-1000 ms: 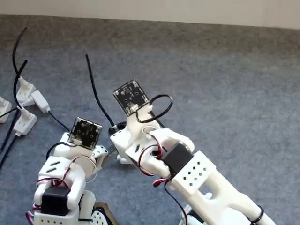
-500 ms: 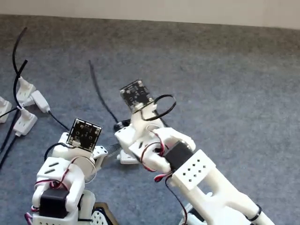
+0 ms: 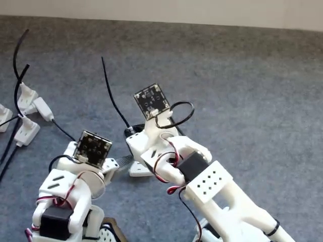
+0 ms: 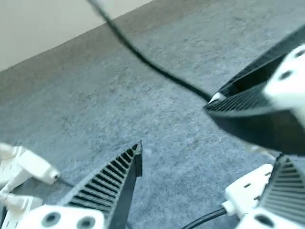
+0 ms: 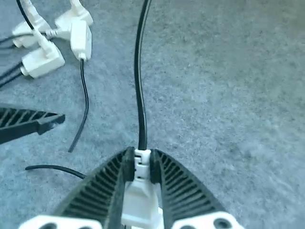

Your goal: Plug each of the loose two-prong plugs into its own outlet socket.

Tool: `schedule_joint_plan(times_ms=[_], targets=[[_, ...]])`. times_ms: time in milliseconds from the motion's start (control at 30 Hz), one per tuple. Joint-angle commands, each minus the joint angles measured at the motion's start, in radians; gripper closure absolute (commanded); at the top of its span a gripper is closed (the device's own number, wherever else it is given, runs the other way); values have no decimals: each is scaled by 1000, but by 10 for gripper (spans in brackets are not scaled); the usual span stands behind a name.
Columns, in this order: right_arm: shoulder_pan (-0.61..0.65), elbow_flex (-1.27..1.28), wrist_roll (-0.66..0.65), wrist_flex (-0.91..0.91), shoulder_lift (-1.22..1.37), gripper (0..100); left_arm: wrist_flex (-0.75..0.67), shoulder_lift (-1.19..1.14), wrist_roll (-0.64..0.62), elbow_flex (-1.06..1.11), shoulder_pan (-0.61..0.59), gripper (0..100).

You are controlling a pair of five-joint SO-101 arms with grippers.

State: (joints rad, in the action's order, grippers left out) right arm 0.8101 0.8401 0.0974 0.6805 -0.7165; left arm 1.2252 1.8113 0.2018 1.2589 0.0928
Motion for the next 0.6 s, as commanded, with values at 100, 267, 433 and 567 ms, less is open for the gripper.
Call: schedule_joint_plan(times_ms=[100,267,433,567], targets=[[-5,7,8,-38,-7,993,-8,8,-9,-13,65,596],[21,-77,23,134,-25,994,-235,8,-6,162,-65,596],[15,-189,-87,346,-35,994,-276,7,-6,202,-142,596],[-8,-266,-98,456,-36,994,-278,7,-6,203,-142,596]])
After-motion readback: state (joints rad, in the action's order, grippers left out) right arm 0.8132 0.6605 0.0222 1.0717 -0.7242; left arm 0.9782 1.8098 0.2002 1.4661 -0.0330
